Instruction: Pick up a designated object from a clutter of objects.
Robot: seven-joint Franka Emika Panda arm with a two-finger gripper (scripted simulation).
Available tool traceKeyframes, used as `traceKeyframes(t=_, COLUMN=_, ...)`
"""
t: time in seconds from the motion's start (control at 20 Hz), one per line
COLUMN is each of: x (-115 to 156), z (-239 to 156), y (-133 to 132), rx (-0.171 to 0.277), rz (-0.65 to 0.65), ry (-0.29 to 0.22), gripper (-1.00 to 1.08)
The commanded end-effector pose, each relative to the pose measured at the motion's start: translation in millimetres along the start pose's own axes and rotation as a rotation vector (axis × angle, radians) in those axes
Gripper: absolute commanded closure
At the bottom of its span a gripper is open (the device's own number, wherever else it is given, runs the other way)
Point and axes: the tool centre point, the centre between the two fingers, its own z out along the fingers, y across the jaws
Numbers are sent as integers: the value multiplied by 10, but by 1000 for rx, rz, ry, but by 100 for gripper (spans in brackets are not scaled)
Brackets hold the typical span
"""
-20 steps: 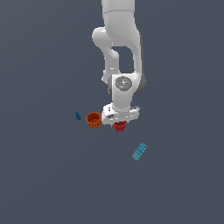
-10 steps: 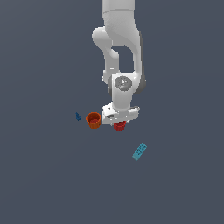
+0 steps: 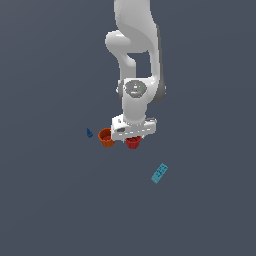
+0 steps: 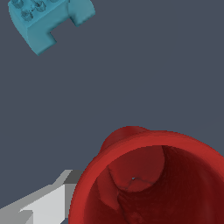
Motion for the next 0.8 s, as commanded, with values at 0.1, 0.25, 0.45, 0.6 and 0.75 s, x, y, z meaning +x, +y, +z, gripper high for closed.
traceKeyframes(t=0.1, x=72, z=-308, y=188, rx=0, rz=0, ry=2, gripper=108)
traceKeyframes(t=0.25, x=129, z=-559, y=343, rx=1, rz=0, ry=2, gripper=108)
traceKeyframes(t=0.45, x=212, z=-919, y=567, rx=1, rz=0, ry=2, gripper=108)
traceKeyframes(t=0.6, x=276, z=-1191, y=737, rx=1, rz=0, ry=2, gripper=108)
traceKeyframes(t=0.75, x=341, z=-1463, y=908, rx=1, rz=0, ry=2, gripper=108)
